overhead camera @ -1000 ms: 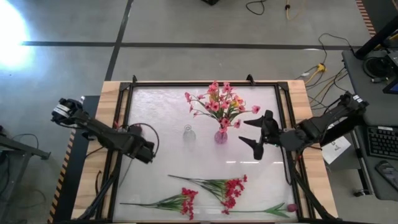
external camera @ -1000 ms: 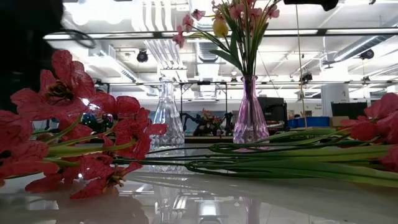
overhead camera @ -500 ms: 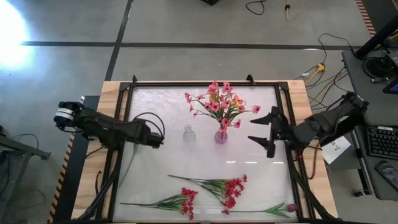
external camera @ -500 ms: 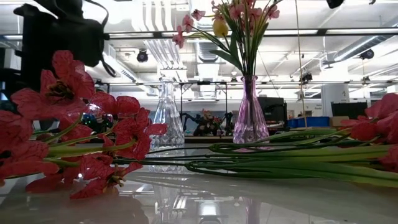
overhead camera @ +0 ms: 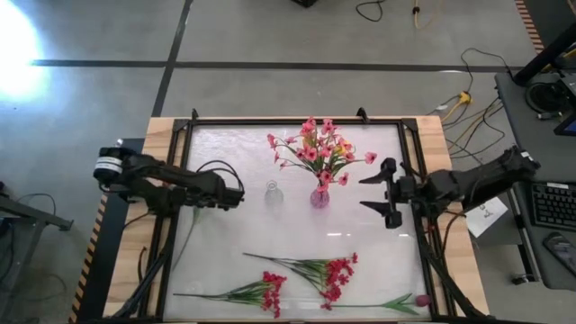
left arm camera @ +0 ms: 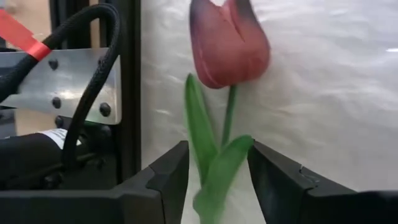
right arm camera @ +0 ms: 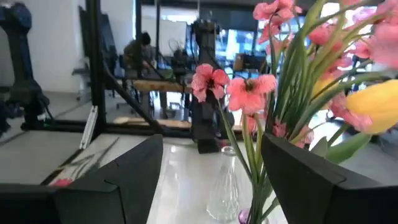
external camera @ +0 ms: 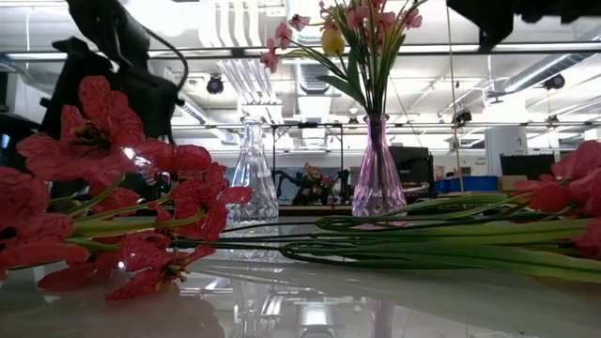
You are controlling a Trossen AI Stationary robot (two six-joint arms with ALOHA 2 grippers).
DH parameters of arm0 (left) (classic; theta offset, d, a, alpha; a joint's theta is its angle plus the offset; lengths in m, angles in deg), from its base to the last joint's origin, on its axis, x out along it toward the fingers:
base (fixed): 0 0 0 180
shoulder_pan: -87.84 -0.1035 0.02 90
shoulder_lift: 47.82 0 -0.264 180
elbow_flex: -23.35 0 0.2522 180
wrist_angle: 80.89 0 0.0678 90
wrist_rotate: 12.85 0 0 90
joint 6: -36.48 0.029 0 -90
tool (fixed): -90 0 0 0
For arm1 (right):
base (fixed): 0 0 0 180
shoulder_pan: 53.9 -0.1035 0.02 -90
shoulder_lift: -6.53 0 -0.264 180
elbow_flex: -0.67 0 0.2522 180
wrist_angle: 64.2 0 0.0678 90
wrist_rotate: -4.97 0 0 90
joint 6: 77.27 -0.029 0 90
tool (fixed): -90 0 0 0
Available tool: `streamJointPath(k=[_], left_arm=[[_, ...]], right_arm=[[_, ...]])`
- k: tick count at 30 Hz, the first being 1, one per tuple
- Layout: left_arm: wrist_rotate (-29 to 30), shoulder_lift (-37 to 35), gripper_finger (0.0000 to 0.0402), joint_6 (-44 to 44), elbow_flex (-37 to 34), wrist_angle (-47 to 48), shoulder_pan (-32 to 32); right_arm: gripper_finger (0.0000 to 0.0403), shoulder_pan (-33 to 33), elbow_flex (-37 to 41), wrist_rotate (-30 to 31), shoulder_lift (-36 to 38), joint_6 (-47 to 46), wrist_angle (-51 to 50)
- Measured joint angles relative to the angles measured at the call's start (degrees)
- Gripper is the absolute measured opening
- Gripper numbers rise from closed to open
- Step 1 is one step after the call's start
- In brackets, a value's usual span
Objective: Sort flowers into vase by color
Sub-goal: Put the top dark red flower into the transparent vase
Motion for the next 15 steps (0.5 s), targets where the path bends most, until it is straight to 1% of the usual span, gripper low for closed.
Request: streamJointPath(k=[5,7,11,13,15], left_arm=[[0.6,4.1,0.0121,0.6,-0.2,-0.1,-2.2],[1.0,5.7,0.0109,1.3,-0.4,-0.3,-2.6],[1.3,8.9,0.0082,2.8,-1.6,-2.2,-3.2],[1.3,9.8,0.0070,2.8,-2.5,-3.6,-3.2],[1.4,10.1,0.0055,2.7,-3.1,-4.3,-3.1]], right_arm=[[0.0241,0.6,7.9,-4.7,6.7,3.2,9.9],[0.0230,0.7,10.2,-4.8,9.5,4.6,11.8],[0.0211,2.2,13.4,-5.2,13.0,4.9,12.1],[0.0203,3.6,14.6,-8.3,14.0,3.2,11.2],[0.0195,5.6,16.3,-13.0,14.0,-0.2,9.6]])
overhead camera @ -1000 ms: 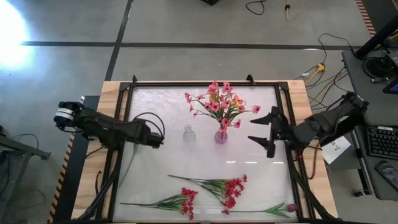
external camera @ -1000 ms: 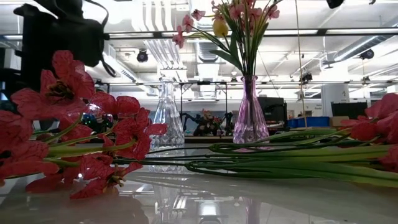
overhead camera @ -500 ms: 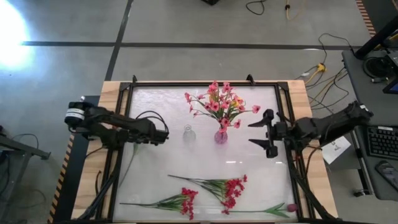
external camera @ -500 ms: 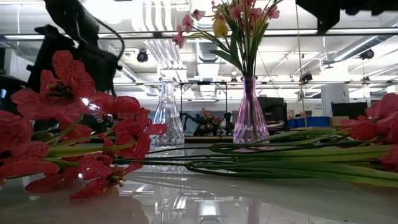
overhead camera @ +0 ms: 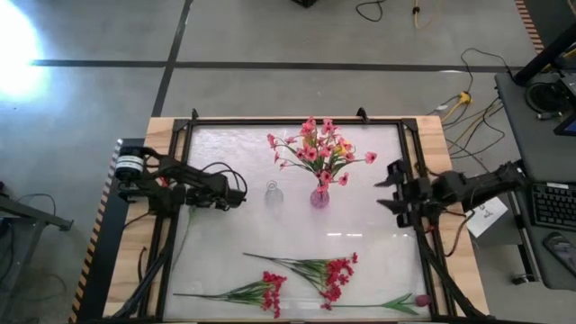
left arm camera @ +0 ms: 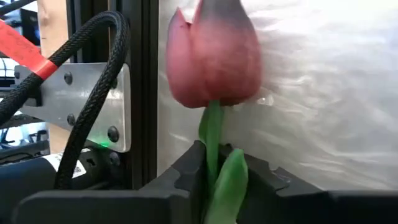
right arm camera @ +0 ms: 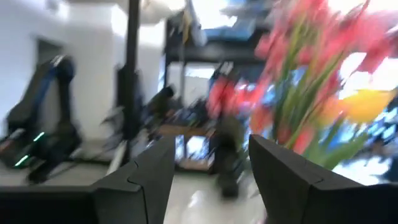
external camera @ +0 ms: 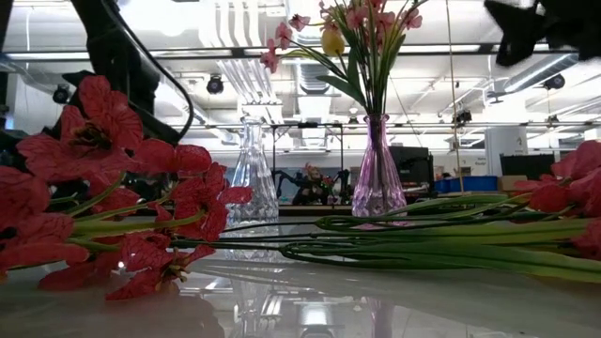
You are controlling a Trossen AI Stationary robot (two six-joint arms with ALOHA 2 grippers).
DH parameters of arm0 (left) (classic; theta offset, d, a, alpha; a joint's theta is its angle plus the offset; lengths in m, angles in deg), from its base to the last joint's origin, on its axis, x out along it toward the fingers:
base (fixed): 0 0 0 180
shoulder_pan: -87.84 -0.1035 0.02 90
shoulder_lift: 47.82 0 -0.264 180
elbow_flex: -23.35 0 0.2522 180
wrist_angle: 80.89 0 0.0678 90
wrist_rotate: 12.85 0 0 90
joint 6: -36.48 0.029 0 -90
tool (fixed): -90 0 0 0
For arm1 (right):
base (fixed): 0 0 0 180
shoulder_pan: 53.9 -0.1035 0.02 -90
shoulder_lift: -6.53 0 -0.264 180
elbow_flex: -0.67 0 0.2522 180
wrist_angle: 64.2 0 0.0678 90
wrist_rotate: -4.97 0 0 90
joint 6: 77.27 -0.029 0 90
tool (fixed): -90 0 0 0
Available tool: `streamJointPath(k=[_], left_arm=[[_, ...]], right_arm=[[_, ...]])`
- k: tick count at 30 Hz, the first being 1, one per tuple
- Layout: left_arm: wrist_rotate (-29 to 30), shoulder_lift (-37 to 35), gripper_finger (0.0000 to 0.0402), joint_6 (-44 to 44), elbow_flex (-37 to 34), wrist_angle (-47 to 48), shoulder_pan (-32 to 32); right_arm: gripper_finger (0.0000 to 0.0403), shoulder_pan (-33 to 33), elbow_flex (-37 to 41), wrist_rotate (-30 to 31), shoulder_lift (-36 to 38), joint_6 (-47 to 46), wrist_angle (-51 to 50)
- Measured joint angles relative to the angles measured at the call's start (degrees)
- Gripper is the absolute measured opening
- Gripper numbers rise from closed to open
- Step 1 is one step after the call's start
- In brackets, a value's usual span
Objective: Sort flowers into vase by color
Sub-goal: Put the top dark red flower into the transparent vase
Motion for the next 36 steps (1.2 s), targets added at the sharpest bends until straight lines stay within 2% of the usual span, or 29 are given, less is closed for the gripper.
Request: streamJointPath(k=[3,6,9,12,14,19,25,31,36], left_arm=[[0.4,-0.2,0.0029,0.7,0.4,0.1,0.1],[1.9,-1.8,0.0006,2.9,2.4,1.4,0.5],[7.2,-5.4,0.0001,4.2,6.1,1.4,2.5],[14.1,-9.6,0.0000,4.1,9.9,2.0,5.8],[18.8,-12.2,0.0001,3.5,13.0,2.8,8.3],[29.0,-17.3,0.0001,1.3,19.3,6.3,14.9],[42.3,-19.9,0.0000,2.1,22.5,5.5,20.5],[54.7,-21.5,0.0000,20.2,26.5,-8.5,26.4],[66.2,-22.1,0.0000,31.7,34.7,-11.7,29.7]], right_arm=[[0.0181,4.4,2.1,-6.5,-0.3,-4.6,-0.5],[0.0168,8.6,2.1,-9.5,-0.4,-5.0,-1.8],[0.0156,11.1,2.1,-11.4,-0.3,-4.6,-0.9],[0.0145,11.5,2.1,-10.9,-0.1,-3.9,-0.9],[0.0140,11.5,2.1,-8.1,-0.2,-3.3,-1.1],[0.0130,11.5,2.2,-1.0,-0.2,-8.5,-4.7],[0.0134,11.5,2.2,-0.8,-0.2,-8.1,-6.6],[0.0139,11.5,2.2,-0.7,-0.2,-8.1,-6.6],[0.0135,11.5,2.2,-0.7,-0.2,-8.1,-6.6]])
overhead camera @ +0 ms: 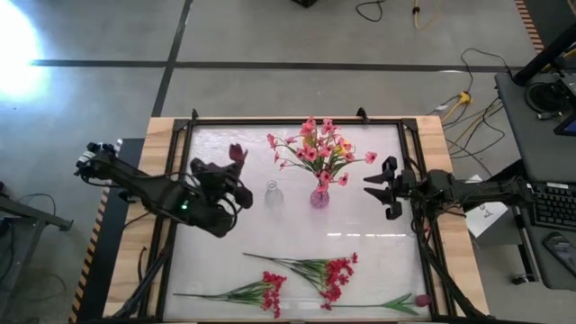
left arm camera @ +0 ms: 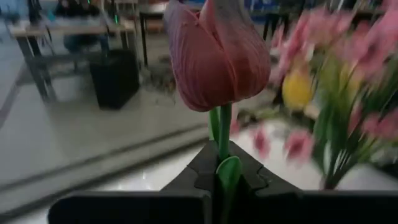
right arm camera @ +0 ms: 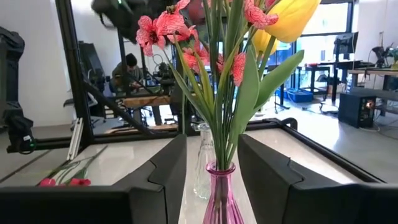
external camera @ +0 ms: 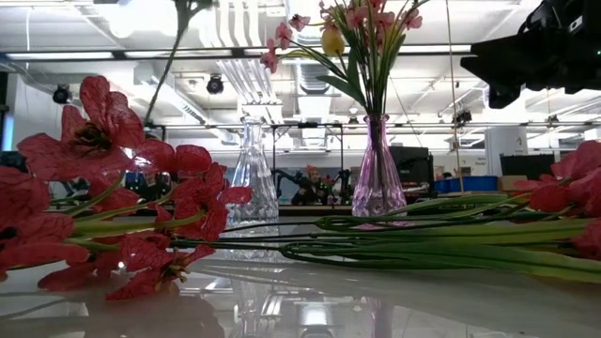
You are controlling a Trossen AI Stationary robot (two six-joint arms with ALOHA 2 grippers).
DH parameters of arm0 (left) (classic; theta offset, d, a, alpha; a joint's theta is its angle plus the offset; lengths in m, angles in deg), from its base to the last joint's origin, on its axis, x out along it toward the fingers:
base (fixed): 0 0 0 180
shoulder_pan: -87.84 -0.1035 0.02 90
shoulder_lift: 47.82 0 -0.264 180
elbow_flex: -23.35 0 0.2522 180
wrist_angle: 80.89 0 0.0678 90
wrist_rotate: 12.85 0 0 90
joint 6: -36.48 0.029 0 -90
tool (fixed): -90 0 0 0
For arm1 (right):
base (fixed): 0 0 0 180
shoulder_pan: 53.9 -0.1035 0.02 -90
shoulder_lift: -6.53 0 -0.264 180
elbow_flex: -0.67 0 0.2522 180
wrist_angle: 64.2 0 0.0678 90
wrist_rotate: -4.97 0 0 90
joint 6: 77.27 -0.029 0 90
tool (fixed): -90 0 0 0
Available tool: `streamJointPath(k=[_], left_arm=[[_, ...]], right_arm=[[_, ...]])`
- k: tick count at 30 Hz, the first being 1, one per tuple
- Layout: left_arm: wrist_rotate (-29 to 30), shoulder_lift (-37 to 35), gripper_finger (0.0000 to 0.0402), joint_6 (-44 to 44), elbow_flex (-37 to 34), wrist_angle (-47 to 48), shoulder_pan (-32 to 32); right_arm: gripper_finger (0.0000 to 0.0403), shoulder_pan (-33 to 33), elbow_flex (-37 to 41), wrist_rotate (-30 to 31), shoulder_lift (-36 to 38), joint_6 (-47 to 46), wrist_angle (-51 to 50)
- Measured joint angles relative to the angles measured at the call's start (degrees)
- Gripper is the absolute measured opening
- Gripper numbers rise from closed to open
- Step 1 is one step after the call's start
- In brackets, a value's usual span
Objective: Sort flowers into vase by color
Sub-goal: Put the top dark red flower into the transparent vase
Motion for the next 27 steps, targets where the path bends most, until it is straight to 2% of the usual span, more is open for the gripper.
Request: streamJointPath(k=[7,14,21,27], left_arm=[[4.2,2.0,0.0000,6.3,9.9,-0.3,-1.5],[4.2,2.4,0.0000,7.1,17.5,-0.8,-2.2],[5.3,2.6,0.0000,8.2,19.0,-7.9,-2.4],[6.5,5.2,0.0000,8.5,18.8,-7.8,-3.5]], right_arm=[[0.0130,0.0,0.0,0.0,0.0,0.0,0.0],[0.0138,0.0,0.0,0.0,0.0,-0.1,0.0],[0.0134,0.0,0.0,0.0,0.0,0.0,0.0],[0.0128,0.0,0.0,0.0,0.0,-0.1,0.0]])
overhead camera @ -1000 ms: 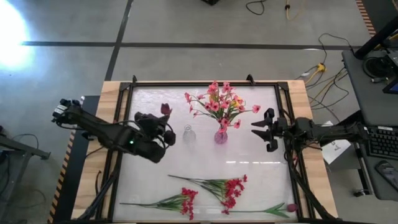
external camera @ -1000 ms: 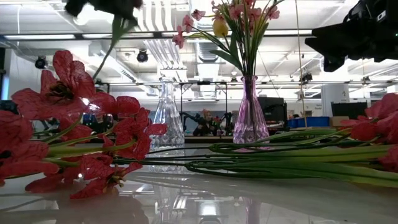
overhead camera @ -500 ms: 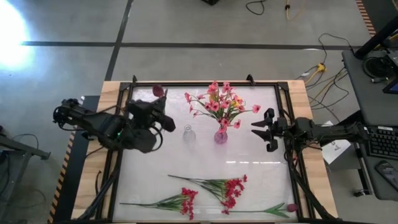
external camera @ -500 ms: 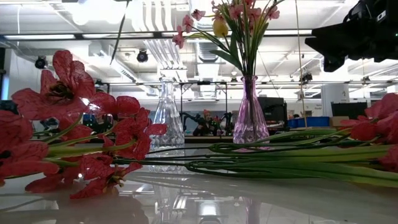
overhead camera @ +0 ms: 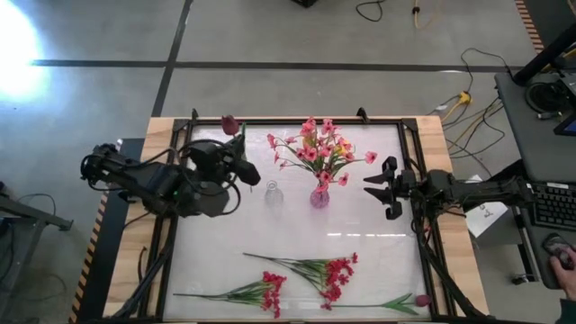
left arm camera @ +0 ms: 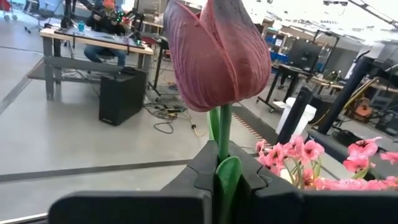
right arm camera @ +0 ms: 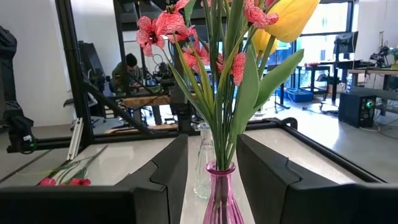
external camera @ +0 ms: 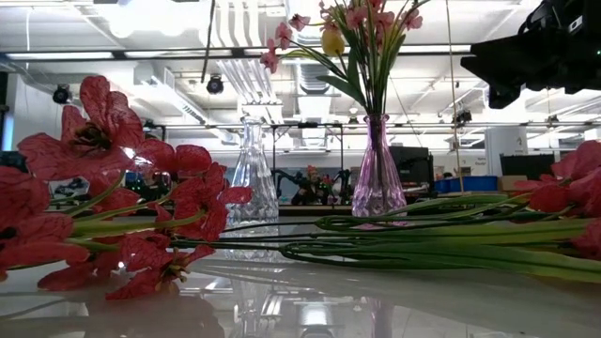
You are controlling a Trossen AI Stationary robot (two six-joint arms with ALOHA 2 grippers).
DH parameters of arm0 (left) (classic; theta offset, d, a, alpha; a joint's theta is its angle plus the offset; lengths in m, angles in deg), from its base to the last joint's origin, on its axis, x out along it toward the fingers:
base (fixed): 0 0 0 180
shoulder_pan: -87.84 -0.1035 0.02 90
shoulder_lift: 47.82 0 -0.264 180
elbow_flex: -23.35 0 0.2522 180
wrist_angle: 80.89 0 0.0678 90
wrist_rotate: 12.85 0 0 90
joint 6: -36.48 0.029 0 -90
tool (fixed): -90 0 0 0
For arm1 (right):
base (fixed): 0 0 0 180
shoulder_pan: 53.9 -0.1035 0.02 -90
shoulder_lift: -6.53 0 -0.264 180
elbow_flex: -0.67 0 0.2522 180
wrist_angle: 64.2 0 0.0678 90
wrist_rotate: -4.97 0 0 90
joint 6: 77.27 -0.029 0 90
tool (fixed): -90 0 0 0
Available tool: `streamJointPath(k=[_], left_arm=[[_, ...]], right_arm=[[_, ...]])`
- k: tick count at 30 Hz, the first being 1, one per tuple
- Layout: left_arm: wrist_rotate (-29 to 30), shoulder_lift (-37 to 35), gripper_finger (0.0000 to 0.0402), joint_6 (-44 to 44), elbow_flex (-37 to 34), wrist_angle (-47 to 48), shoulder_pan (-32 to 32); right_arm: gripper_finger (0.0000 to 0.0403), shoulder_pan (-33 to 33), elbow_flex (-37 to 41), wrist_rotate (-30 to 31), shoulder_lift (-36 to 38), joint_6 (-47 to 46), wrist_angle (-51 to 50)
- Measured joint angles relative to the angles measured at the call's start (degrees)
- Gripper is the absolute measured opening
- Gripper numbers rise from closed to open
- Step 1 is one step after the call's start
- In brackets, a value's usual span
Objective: Sort flowers into vase by color
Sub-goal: Put the top dark red flower into the transparent vase
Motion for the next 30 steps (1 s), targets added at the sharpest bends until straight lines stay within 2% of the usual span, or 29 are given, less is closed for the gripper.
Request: streamJointPath(k=[11,21,30], left_arm=[[1.0,0.6,0.0000,0.4,0.0,0.0,-0.8],[1.1,0.6,0.0000,1.6,0.0,2.6,-1.9],[0.7,3.2,0.0000,2.0,0.1,-4.7,-2.9]], right_arm=[[0.0137,0.0,0.0,0.0,0.0,0.0,0.0],[0.0127,0.0,0.0,0.0,-0.2,0.1,0.0],[0.0137,-0.5,0.0,0.0,-7.2,0.0,0.2]])
